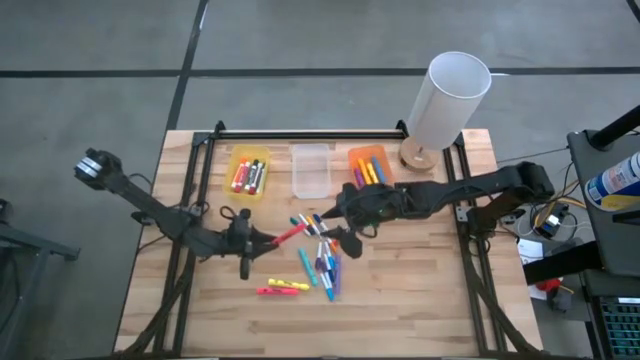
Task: Pick & Place Markers
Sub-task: Put the large red highlighter pen into the orange bin
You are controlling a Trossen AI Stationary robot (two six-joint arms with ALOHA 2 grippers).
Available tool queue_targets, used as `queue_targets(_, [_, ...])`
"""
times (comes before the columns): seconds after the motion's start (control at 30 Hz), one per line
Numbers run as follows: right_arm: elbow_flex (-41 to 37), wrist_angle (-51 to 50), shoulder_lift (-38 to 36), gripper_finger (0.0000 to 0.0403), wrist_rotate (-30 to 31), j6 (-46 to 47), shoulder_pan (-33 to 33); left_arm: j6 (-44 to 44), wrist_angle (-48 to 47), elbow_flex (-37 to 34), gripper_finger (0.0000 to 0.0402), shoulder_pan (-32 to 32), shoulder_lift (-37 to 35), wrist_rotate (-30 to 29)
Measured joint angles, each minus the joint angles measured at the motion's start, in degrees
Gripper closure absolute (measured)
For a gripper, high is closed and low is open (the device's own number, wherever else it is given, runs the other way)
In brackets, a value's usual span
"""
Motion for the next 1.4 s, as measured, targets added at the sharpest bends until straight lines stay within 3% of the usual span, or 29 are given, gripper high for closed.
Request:
queue_targets(0.3, [0.0, 16.7, 7.4, 0.0161, 0.5, -3.3, 0.4, 6.2, 5.7, 0.0, 0.0337, 0.4, -5.0, 0.0])
queue_targets(0.67, [0.1, 36.5, 13.1, 0.0174, 0.1, -5.8, 0.4, 12.8, 8.1, 1.3, 0.0337, 1.1, -5.9, -0.1])
queue_targets(1.4, [2.6, 43.5, 14.4, 0.0180, 0.5, -8.1, -0.4, 13.3, 8.8, 1.9, 0.0337, 3.6, -5.6, 0.1])
